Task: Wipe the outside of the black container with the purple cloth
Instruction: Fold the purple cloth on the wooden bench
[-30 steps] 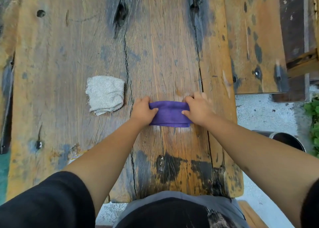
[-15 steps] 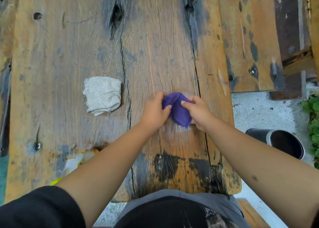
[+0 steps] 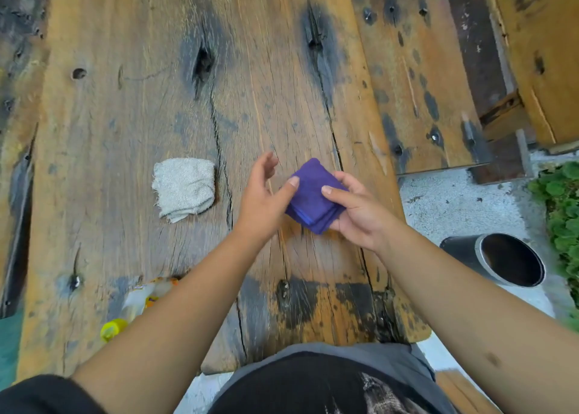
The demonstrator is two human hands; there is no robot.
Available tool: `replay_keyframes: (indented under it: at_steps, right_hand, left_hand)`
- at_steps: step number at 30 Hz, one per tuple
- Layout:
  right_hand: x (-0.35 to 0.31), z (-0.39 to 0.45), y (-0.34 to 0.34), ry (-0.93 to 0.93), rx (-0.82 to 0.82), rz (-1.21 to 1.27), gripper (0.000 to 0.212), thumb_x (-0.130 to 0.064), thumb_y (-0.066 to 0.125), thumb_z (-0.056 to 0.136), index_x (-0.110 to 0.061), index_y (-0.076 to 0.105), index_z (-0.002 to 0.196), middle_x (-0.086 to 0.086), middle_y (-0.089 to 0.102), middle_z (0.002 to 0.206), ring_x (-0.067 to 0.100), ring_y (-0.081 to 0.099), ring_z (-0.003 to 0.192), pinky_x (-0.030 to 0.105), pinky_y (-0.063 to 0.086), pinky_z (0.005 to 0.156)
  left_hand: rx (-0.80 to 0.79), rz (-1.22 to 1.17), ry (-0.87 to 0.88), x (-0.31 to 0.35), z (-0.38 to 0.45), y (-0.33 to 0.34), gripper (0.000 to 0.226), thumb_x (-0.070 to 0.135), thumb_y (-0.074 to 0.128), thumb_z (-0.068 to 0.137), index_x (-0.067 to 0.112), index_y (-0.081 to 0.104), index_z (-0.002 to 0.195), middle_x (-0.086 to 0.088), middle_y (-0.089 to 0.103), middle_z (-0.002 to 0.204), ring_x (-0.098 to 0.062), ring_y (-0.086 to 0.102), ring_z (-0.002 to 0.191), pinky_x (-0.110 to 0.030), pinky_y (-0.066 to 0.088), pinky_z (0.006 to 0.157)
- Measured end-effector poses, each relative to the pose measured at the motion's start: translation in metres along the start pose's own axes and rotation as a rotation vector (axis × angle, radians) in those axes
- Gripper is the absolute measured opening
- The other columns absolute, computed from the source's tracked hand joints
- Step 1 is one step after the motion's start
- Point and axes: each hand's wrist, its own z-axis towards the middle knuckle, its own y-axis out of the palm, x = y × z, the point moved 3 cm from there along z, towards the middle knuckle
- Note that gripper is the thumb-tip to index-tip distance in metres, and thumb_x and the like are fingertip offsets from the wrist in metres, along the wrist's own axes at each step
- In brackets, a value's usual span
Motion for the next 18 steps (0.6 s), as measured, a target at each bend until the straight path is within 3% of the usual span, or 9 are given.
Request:
replay_keyframes:
  at_steps: [4,7,10,13,15,18]
  right_hand:
    - [-0.011,-0.046,0.008,-0.043,-0.077,-0.059,0.031,-0.012,0.067,0.08,-0.019,0.064,0.11,0.004,0.072,0.103,0.02,0.07,0.09,0.038,0.059,0.071]
    - [-0.014,-0.083,0.006,-0.103,0.003,-0.16,0.029,-0.009,0.069,0.084,-0.02,0.064,0.11,0.002,0.071,0.099,0.018,0.068,0.085,0.034,0.057,0.068]
    - [-0.004,-0.122,-0.004,-0.218,0.188,-0.077,0.031,-0.008,0.065,0.086,-0.015,0.055,0.115,0.004,0.068,0.103,0.018,0.067,0.085,0.033,0.057,0.068]
    - [0.017,-0.162,-0.017,-0.252,0.232,0.048,0.047,-0.014,0.067,0.08,-0.003,0.055,0.124,0.014,0.069,0.113,0.022,0.069,0.094,0.036,0.058,0.083]
    - [0.029,-0.188,-0.03,-0.282,0.281,0.072,0.045,-0.011,0.064,0.083,0.001,0.056,0.126,0.018,0.068,0.116,0.024,0.068,0.098,0.038,0.055,0.09]
    - [0.047,-0.228,-0.06,-0.355,0.381,0.172,0.04,-0.006,0.063,0.087,-0.001,0.055,0.126,0.019,0.067,0.12,0.029,0.067,0.104,0.045,0.054,0.094]
  left_hand:
    - [-0.321,-0.289,-0.167,0.029,-0.018,0.004,0.037,0.018,0.067,0.091,0.011,0.057,0.125,-0.002,0.067,0.109,-0.015,0.064,0.101,-0.022,0.052,0.085]
    - [-0.558,-0.285,-0.209,0.042,-0.042,0.018,0.013,0.01,0.066,0.093,0.009,0.064,0.106,-0.004,0.074,0.092,-0.013,0.07,0.081,-0.025,0.057,0.076]
    - [-0.554,-0.233,-0.164,0.044,-0.064,0.039,0.008,0.001,0.061,0.094,0.008,0.063,0.098,-0.009,0.072,0.09,-0.014,0.069,0.075,-0.027,0.057,0.071]
    - [-0.604,-0.195,-0.101,0.043,-0.091,0.07,0.011,-0.002,0.061,0.094,0.009,0.061,0.094,-0.012,0.069,0.09,-0.015,0.067,0.073,-0.029,0.056,0.072]
    - [-0.663,-0.152,-0.083,0.04,-0.109,0.094,0.013,-0.002,0.062,0.093,0.011,0.062,0.093,-0.011,0.07,0.088,-0.016,0.066,0.073,-0.03,0.056,0.071]
    - [-0.745,-0.104,-0.093,0.032,-0.142,0.133,0.014,-0.002,0.063,0.093,0.012,0.063,0.097,-0.016,0.07,0.096,-0.025,0.064,0.084,-0.04,0.054,0.082]
